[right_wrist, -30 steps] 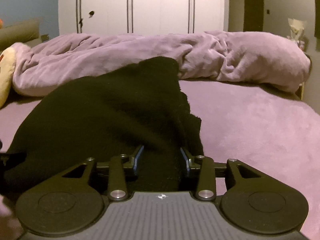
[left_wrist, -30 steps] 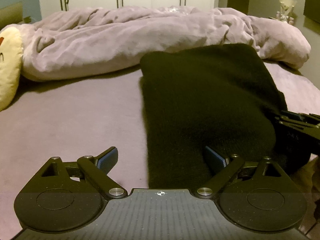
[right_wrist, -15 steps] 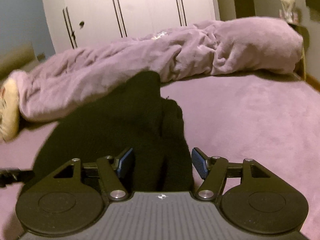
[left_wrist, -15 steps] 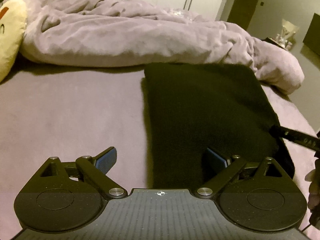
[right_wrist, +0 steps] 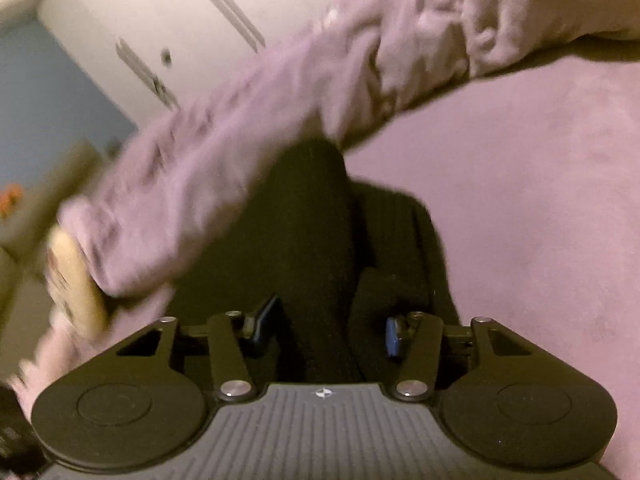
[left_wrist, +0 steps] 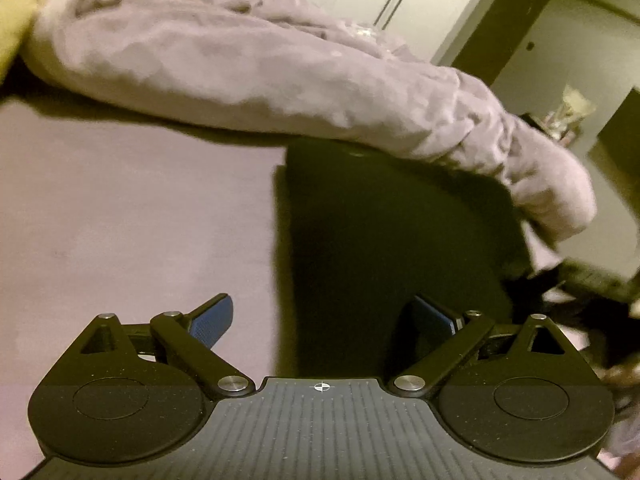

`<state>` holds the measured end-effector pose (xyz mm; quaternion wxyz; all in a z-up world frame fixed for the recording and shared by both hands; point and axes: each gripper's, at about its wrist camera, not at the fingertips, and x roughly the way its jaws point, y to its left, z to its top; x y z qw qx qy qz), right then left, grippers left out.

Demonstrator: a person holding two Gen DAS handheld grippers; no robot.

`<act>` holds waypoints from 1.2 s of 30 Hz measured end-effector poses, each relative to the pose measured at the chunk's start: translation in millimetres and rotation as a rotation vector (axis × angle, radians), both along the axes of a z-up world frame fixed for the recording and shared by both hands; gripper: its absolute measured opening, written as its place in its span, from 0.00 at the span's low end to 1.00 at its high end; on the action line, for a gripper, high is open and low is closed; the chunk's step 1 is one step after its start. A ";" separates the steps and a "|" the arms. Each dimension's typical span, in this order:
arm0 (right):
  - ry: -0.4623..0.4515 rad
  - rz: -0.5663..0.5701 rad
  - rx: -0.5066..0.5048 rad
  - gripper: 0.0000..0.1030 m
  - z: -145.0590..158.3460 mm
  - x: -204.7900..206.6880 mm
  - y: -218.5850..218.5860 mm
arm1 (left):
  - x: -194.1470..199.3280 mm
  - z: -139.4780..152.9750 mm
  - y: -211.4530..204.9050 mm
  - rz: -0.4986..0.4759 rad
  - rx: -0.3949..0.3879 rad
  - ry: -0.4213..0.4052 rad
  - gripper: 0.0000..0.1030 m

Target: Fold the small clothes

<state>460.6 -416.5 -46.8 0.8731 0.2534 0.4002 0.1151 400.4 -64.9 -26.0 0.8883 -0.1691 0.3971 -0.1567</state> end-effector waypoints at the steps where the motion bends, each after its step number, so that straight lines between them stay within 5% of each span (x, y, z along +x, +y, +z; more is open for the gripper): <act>1: -0.005 0.005 -0.064 0.49 1.4 0.3 5.4 | 4.3 -1.7 -0.3 -0.011 -0.025 0.020 0.96; 4: -0.078 -0.005 -0.191 0.53 14.3 -15.6 11.0 | 12.1 -4.4 -2.6 -0.053 -0.056 0.063 0.96; 7: -0.089 0.000 -0.260 0.81 10.2 -31.2 8.6 | 16.0 -8.1 -5.2 -0.107 -0.089 0.071 0.96; 8: -0.075 0.007 -0.268 0.82 6.1 -33.7 6.6 | 17.7 -10.6 -7.4 -0.113 -0.102 0.079 0.96; 15: 0.085 0.020 0.105 0.88 -33.4 -14.2 -35.3 | 42.0 -35.0 -19.0 -0.140 -0.194 0.187 1.00; 18: 0.064 0.051 0.170 0.79 -37.5 -6.8 -38.7 | 46.0 -37.2 -20.8 -0.140 -0.189 0.177 1.00; 19: 0.057 0.079 0.172 0.63 -37.9 -5.6 -36.3 | 45.0 -36.3 -22.5 -0.137 -0.180 0.165 0.99; 27: 0.068 0.090 0.227 0.66 -46.1 4.1 -33.9 | 51.4 -34.8 -18.3 -0.133 -0.185 0.149 0.86; 36: -0.026 0.112 0.166 0.49 -18.8 -10.9 -16.1 | 39.0 -20.9 -15.3 -0.149 -0.167 0.070 0.61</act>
